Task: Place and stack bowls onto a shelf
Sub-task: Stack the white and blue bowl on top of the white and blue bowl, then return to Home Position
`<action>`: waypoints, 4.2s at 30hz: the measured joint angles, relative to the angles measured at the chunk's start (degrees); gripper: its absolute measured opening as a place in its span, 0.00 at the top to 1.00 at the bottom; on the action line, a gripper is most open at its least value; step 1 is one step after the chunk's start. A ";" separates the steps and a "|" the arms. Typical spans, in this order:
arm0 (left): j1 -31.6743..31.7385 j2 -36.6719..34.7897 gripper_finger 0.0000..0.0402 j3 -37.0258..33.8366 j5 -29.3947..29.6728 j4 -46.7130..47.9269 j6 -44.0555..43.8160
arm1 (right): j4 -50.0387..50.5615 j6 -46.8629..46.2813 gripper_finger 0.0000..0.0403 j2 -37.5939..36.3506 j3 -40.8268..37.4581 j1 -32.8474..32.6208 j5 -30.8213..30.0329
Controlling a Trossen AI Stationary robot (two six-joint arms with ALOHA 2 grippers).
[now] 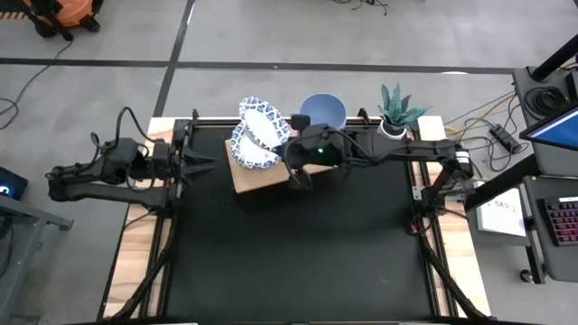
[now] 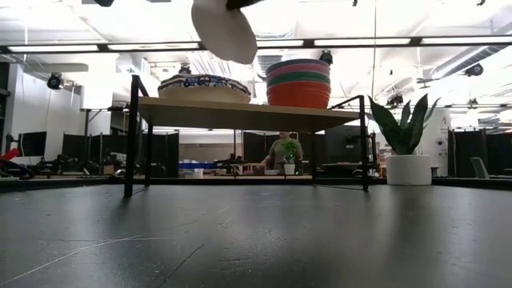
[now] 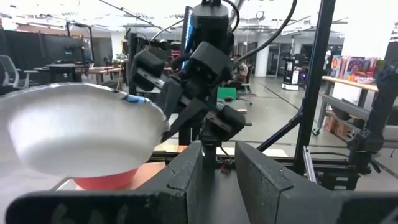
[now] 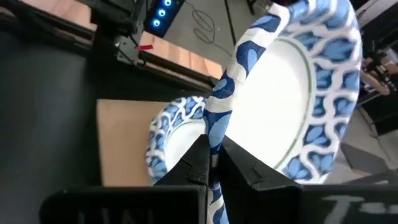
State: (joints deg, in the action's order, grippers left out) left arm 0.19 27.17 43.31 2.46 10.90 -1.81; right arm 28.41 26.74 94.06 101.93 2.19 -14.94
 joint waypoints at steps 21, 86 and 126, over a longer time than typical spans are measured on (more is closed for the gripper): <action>0.00 -1.45 0.80 -1.10 0.07 0.28 0.71 | -4.00 4.79 0.97 4.66 0.00 3.48 1.45; 0.00 1.34 0.80 -3.94 0.13 -5.65 -3.72 | -31.28 -4.56 0.98 0.44 -18.21 1.46 7.47; -0.13 -11.49 0.80 -28.78 -7.96 -4.70 -6.60 | -47.69 -15.66 0.98 -33.63 -69.12 -4.67 13.95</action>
State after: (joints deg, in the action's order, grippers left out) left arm 0.05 15.68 14.54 -5.50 6.20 -8.41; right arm -19.28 11.08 60.43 32.81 -2.48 -0.99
